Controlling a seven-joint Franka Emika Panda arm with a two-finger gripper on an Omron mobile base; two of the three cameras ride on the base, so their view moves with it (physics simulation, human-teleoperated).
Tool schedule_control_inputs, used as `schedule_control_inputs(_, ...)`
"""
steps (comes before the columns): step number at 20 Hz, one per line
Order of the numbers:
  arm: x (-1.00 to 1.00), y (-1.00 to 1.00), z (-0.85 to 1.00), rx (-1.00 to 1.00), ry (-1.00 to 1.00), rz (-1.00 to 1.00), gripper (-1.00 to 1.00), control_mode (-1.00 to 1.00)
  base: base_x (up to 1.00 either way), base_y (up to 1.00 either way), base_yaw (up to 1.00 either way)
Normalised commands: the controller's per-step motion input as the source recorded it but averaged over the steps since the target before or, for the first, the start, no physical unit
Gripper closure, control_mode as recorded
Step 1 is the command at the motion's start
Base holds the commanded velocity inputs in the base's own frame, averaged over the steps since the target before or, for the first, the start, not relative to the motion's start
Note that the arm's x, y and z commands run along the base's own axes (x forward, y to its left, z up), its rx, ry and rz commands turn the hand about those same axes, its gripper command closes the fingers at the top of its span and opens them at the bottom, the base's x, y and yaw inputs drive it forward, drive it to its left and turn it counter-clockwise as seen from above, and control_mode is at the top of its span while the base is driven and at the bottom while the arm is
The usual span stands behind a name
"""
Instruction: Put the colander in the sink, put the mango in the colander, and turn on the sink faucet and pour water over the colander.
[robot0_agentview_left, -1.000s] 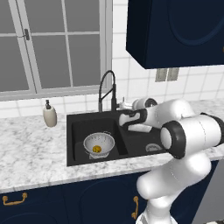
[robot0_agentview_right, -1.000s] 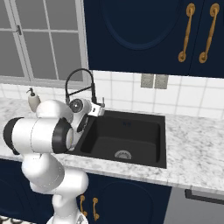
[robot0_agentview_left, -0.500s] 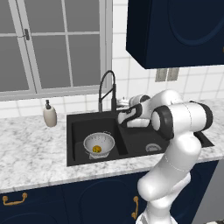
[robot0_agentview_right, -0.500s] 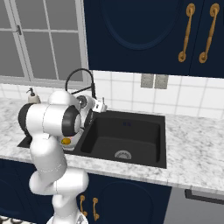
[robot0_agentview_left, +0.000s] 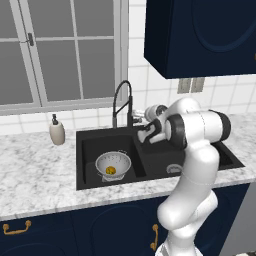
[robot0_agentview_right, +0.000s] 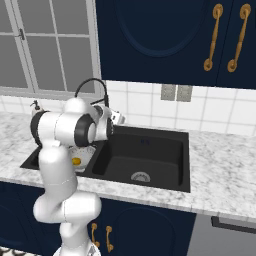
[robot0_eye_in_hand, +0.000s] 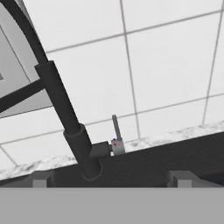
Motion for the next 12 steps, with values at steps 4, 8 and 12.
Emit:
schedule_control_inputs(4, 0.3, -0.06, -0.02, 0.0, 0.0, 0.0, -1.0, -1.0, 0.0, 0.0, 0.0)
schedule_control_inputs(8, 0.47, -0.18, -0.26, 0.0, 0.0, 0.0, -1.0, -1.0, 0.0, 0.0, 0.0)
schedule_control_inputs(12, 0.26, -0.26, -0.49, 0.0, -0.02, 0.0, -1.0, -1.0, 0.0, 0.0, 0.0)
